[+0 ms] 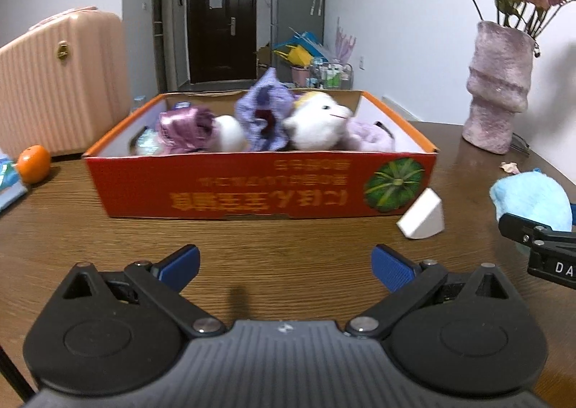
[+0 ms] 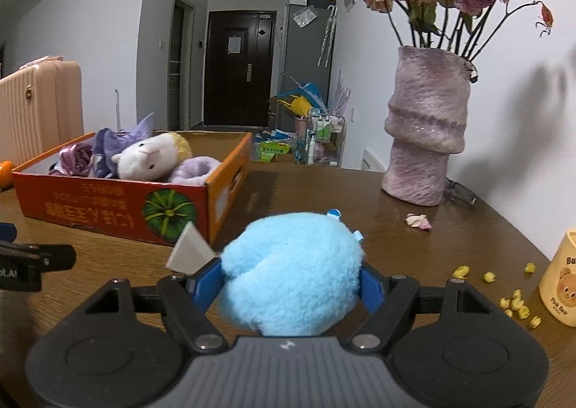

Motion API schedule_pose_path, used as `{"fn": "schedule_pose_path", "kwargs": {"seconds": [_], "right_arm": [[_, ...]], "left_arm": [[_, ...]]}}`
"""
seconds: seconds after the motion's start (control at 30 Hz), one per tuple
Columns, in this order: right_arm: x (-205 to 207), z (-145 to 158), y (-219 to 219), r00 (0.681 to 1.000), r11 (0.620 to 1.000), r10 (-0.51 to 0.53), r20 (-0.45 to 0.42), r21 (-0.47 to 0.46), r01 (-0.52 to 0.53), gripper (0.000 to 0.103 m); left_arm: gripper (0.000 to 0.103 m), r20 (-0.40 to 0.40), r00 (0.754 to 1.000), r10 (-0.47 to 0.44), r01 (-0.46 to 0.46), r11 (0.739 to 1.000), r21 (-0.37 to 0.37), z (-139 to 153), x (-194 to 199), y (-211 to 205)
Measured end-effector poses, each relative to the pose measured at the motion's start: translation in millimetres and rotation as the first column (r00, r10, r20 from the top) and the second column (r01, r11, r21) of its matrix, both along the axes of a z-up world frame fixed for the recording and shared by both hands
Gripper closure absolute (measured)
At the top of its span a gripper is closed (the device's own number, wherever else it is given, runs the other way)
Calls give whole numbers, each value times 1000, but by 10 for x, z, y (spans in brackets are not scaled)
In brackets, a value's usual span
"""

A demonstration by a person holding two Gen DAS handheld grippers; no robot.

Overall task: Organize soft objects
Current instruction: 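Lift the light blue plush with the right gripper, then lower the left gripper and close it on the white triangular sponge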

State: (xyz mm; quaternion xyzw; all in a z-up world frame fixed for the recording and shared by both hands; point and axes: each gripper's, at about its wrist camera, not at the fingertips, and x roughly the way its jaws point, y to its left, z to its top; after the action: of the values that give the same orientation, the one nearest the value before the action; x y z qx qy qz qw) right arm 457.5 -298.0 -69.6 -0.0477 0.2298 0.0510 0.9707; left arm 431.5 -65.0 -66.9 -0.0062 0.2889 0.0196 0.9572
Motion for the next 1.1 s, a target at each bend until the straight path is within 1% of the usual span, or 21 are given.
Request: {"fn": "schedule_pose_path", "kwargs": {"seconds": [0.43, 0.6, 0.73, 0.87, 1.0, 1.1], "right_arm": [[169, -11, -404, 999, 999, -53, 12, 7, 53, 27], [236, -9, -535, 998, 998, -57, 19, 31, 56, 27], [279, -8, -586, 998, 998, -58, 32, 31, 57, 27], [348, -7, -644, 997, 998, -56, 43, 35, 55, 27], [453, -22, -720, 997, 997, -70, 33, 37, 68, 27], [512, -30, -757, 997, 996, -77, 29, 46, 76, 27]], "left_arm": [[0, -24, 997, -75, 76, 997, 8, -47, 249, -573], [0, -41, 994, -97, 97, 995, 13, -70, 371, -760], [0, -52, 993, -108, 109, 994, 16, -89, 468, -902], [0, -51, 994, -101, 103, 994, 36, -101, 559, -1033], [0, -59, 995, -86, 89, 994, 57, -121, 656, -1125], [1, -71, 994, -81, 85, 995, 57, -138, 735, -1161]]}}
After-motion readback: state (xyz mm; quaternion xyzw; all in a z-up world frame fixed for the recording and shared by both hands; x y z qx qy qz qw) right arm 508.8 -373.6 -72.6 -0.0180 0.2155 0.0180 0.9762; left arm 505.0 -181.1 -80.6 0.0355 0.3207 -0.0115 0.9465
